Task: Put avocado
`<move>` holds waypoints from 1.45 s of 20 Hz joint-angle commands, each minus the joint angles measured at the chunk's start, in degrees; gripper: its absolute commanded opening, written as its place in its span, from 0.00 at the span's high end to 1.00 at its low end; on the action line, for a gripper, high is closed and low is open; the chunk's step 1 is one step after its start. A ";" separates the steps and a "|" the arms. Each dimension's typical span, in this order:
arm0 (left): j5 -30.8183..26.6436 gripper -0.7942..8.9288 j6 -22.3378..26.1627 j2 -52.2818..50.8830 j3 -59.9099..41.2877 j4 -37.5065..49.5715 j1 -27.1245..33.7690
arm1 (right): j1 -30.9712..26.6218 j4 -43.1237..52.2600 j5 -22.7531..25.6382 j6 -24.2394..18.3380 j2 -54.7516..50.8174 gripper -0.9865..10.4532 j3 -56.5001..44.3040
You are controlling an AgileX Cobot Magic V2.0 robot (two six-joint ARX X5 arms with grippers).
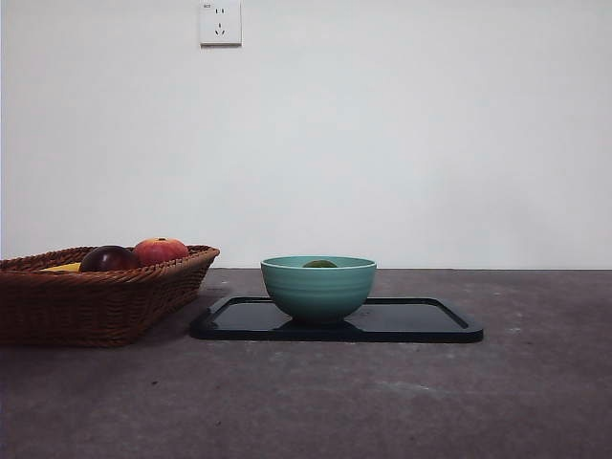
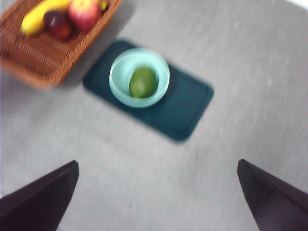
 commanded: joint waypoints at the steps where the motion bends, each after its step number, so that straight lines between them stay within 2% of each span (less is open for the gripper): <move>1: -0.17 0.40 -0.13 0.15 0.76 0.72 -0.42 | 2.91 -2.36 0.57 5.62 -8.92 0.44 -9.38; 4: -0.17 0.40 -0.15 0.15 0.76 0.72 -0.42 | 5.01 1.64 0.61 9.51 -22.77 0.44 -22.95; 7: -0.17 0.40 -0.22 0.15 0.76 0.70 -0.42 | 5.14 3.58 0.57 10.56 -35.85 0.44 -32.92; 10: -0.17 0.40 -0.20 0.15 0.76 0.72 -0.42 | 5.14 4.61 0.20 10.56 -45.09 0.44 -37.66; 13: -0.17 0.40 -0.20 0.15 0.76 0.72 -0.42 | 5.14 4.42 0.13 10.93 -49.09 0.44 -38.95; 20: -0.17 0.41 -0.20 0.15 0.76 0.72 -0.42 | 5.14 4.55 0.17 10.93 -49.46 0.44 -38.93; 21: -0.17 0.43 -0.20 0.15 0.76 0.72 -0.42 | 5.14 4.55 0.17 10.93 -49.46 0.44 -38.93; 22: -0.17 0.49 -0.20 0.15 0.76 0.70 -0.42 | 5.14 4.55 0.17 10.93 -49.46 0.45 -38.93; 23: -0.17 0.62 -0.20 0.15 0.76 0.61 -0.42 | 5.14 4.55 0.15 10.91 -49.46 0.57 -38.93; 24: -0.17 0.80 -0.20 0.15 0.76 0.59 -0.42 | 5.14 4.55 0.20 10.88 -49.46 0.78 -38.93; 25: -0.17 0.92 -0.17 0.15 0.76 0.61 -0.42 | 5.14 4.57 0.22 10.71 -49.46 0.92 -38.93; 29: -0.17 0.90 -0.17 0.15 0.76 0.66 -0.42 | 5.14 4.63 0.17 10.69 -49.46 0.90 -38.93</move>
